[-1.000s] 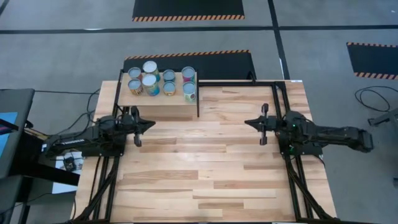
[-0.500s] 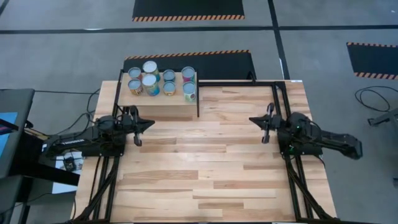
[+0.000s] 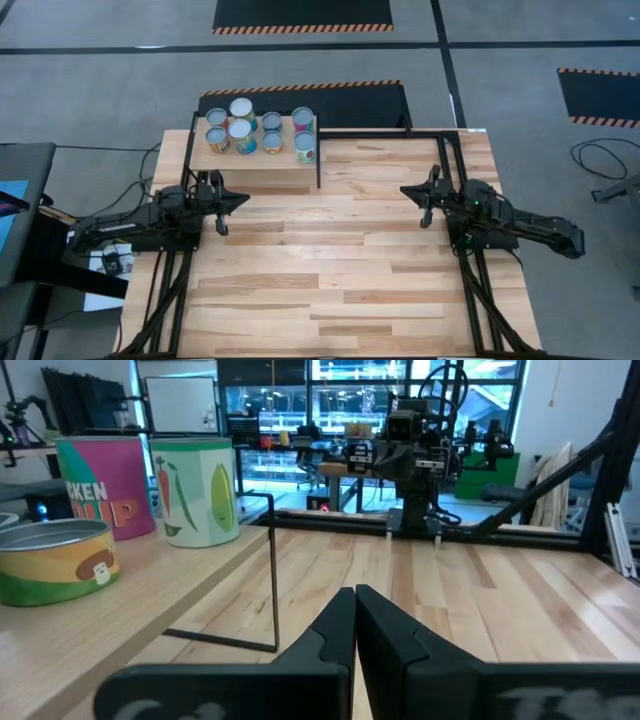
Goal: Pick and place cans onto a shelf
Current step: Return to Home Position
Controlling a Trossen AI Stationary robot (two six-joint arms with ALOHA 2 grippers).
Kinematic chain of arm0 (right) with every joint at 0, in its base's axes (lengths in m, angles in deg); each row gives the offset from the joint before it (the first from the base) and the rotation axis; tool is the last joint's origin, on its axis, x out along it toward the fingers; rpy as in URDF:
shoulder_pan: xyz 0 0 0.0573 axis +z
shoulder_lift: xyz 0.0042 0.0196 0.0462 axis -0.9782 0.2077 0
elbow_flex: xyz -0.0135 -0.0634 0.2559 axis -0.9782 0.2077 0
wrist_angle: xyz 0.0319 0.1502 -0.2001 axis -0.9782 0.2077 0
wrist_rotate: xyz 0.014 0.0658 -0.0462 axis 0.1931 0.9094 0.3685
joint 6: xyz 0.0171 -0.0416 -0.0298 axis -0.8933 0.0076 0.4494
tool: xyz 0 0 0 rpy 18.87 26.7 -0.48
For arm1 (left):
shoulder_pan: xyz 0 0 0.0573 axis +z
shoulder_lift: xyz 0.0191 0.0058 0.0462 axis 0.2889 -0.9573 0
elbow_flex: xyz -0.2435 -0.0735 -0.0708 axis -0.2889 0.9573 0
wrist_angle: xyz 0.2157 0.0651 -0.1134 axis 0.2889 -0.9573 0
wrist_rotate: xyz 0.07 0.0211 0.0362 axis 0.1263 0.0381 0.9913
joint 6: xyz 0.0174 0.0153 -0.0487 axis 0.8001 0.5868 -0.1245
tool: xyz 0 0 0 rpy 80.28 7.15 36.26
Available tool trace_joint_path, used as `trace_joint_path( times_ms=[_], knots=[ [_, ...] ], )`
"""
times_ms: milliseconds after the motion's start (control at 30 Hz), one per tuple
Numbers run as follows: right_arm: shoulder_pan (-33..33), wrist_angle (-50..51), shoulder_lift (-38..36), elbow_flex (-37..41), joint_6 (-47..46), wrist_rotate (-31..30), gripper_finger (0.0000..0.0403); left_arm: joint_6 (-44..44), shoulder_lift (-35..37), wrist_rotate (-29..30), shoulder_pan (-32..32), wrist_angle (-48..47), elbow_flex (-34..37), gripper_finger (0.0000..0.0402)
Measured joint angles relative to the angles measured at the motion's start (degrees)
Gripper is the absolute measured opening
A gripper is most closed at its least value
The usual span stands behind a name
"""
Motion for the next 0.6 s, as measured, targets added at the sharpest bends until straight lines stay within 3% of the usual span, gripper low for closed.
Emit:
trace_joint_path(
  times_ms=[600],
  knots=[
    [0.0, 0.3, 0.0, 0.1, 0.0, 0.2, 0.0039, -0.7, 0.0, 0.0, 0.0, 0.0, 0.1, 0.0]
  ],
)
